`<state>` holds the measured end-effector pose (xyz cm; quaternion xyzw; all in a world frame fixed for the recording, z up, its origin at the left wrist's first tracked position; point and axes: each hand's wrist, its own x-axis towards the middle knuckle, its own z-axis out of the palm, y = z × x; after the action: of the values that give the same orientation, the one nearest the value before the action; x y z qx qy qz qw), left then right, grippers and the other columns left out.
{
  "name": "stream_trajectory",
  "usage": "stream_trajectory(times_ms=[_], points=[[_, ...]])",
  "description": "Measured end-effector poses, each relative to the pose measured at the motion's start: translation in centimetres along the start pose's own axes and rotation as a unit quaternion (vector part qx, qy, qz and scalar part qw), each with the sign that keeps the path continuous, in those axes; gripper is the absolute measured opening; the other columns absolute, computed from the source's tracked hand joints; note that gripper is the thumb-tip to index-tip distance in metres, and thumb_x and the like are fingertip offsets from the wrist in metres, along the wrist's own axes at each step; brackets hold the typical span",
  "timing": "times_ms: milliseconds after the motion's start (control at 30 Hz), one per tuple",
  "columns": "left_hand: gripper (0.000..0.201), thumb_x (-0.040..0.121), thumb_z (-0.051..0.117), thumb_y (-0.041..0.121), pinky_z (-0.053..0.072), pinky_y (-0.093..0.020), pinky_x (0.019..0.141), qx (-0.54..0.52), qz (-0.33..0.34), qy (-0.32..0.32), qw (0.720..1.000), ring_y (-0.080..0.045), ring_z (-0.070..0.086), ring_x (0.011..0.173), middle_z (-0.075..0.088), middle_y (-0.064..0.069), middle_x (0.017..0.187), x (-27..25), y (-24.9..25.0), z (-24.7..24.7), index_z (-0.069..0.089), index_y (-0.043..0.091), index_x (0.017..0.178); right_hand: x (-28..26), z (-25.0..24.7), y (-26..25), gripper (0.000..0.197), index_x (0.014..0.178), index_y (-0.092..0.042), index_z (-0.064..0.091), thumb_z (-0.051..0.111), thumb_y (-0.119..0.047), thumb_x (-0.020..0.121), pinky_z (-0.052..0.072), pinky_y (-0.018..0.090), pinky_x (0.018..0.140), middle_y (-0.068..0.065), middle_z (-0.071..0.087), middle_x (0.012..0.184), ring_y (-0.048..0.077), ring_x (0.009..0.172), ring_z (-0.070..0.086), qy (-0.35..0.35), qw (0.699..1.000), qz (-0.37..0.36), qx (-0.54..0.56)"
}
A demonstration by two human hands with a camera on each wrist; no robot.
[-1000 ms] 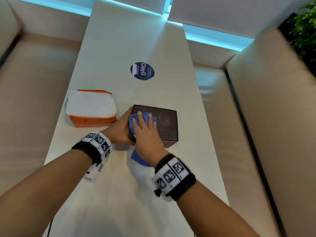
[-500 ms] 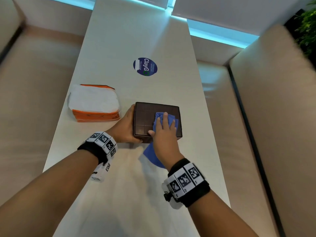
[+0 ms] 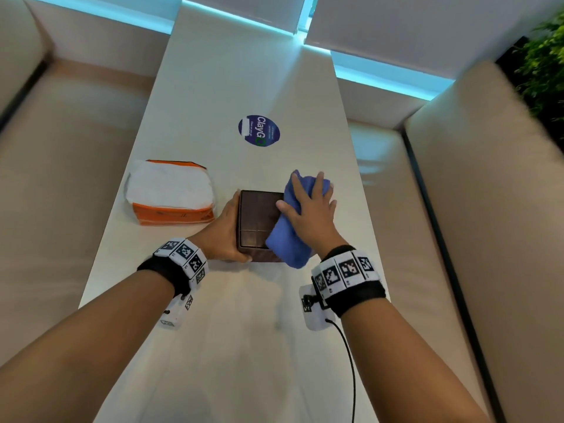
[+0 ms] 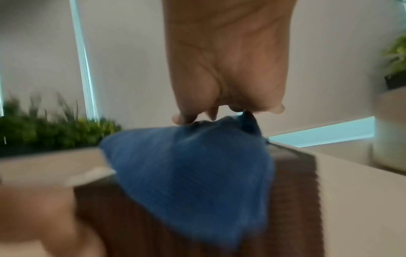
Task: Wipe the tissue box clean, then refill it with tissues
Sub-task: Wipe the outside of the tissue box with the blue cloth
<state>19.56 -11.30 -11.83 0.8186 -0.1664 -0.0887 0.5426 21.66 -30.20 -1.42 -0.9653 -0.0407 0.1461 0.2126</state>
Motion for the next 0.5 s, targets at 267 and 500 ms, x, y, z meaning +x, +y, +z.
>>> stream_trajectory(times_ms=[267,500], points=[[0.132,0.042,0.077,0.06,0.028,-0.035,0.115,0.034,0.0,0.014,0.999,-0.015,0.03,0.133,0.023,-0.002,0.142,0.1,0.3,0.2,0.013,0.004,0.144,-0.1,5.7,-2.9,0.069,0.152,-0.017,0.005,0.032,-0.049,0.097,-0.002,0.049,0.119,0.016,-0.007,0.16,0.036,0.146,-0.012,0.045,0.995,-0.044,-0.072],[0.122,0.043,0.083,0.042,0.04,-0.044,0.108,0.004,-0.008,0.024,1.0,-0.022,0.041,0.132,0.033,-0.01,0.143,0.0,-0.7,0.1,0.011,0.027,0.141,1.1,3.5,0.4,0.054,0.151,-0.028,0.011,0.027,-0.038,0.1,-0.007,0.055,0.116,0.005,0.0,0.161,0.033,0.147,-0.011,0.077,0.984,-0.04,-0.154]])
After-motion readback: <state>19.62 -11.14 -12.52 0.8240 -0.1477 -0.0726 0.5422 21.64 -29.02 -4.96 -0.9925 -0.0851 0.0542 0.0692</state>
